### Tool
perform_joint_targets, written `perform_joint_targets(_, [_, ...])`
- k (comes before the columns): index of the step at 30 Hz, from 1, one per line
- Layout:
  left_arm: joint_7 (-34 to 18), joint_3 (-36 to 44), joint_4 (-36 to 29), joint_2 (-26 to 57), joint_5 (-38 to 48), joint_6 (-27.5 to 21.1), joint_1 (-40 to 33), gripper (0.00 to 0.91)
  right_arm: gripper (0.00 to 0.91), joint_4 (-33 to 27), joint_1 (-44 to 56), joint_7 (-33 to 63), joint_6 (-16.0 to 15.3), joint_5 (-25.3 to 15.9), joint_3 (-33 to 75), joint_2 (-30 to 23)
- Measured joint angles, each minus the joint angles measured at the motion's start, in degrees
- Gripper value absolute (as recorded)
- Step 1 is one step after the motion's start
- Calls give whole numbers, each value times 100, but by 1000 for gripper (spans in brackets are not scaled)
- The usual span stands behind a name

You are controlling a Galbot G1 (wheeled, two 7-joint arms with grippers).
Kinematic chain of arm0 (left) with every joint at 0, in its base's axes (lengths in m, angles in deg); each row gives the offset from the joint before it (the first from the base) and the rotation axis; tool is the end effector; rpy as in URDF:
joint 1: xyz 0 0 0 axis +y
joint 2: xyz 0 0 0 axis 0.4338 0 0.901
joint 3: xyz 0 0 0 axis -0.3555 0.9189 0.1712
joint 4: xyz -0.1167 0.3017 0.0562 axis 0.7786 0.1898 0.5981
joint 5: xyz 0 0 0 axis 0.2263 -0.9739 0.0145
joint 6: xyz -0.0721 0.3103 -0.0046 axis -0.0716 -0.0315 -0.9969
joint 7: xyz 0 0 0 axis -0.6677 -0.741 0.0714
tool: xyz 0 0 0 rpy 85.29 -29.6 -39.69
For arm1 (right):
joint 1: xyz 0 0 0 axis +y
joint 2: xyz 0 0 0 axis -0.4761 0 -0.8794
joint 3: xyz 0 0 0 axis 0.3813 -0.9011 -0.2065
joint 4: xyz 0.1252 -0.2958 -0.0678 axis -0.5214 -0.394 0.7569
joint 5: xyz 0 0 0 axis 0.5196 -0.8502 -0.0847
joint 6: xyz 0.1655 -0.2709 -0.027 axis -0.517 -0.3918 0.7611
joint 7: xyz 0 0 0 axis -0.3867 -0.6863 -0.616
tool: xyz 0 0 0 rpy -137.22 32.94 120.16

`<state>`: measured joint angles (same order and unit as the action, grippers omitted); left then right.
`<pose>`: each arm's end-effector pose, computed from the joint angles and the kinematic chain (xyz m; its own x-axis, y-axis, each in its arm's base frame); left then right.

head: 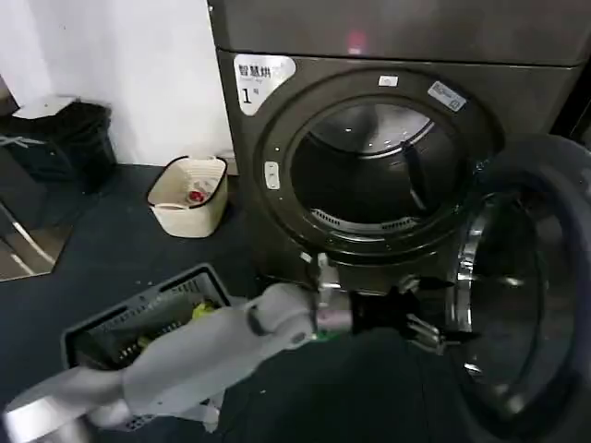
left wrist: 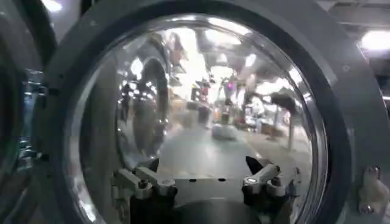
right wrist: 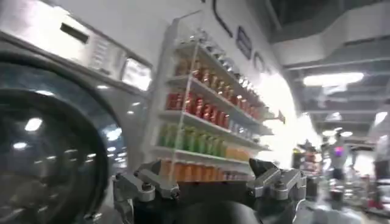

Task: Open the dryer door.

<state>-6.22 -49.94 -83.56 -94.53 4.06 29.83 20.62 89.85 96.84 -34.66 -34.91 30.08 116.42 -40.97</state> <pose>0.3376 -0.1863 -0.1881 0.0505 0.9964 -0.0686 0.9953 -0.0559 -0.0787 -0.0786 -0.3936 -0.0946 -0.3916 0.8650 -0.3136 0.9183 0.3456 -0.1933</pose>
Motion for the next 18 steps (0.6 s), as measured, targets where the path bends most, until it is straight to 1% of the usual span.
perform_joint_targets(1, [5, 27, 42, -86, -35, 5, -14, 907, 907, -20, 21, 24, -64, -18, 81, 3])
perform_joint_targets(4, [1, 128, 227, -332, -179, 115, -86, 907, 907, -102, 84, 61, -123, -56, 286, 25])
perform_joint_targets(7, [-54, 216, 469, -621, -239, 204, -127, 907, 907, -161, 104, 127, -126, 6, 435, 45])
perform_joint_targets(18, [-220, 435, 1332, -1603, -495, 483, -263, 907, 907, -278, 131, 163, -149, -37, 672, 113])
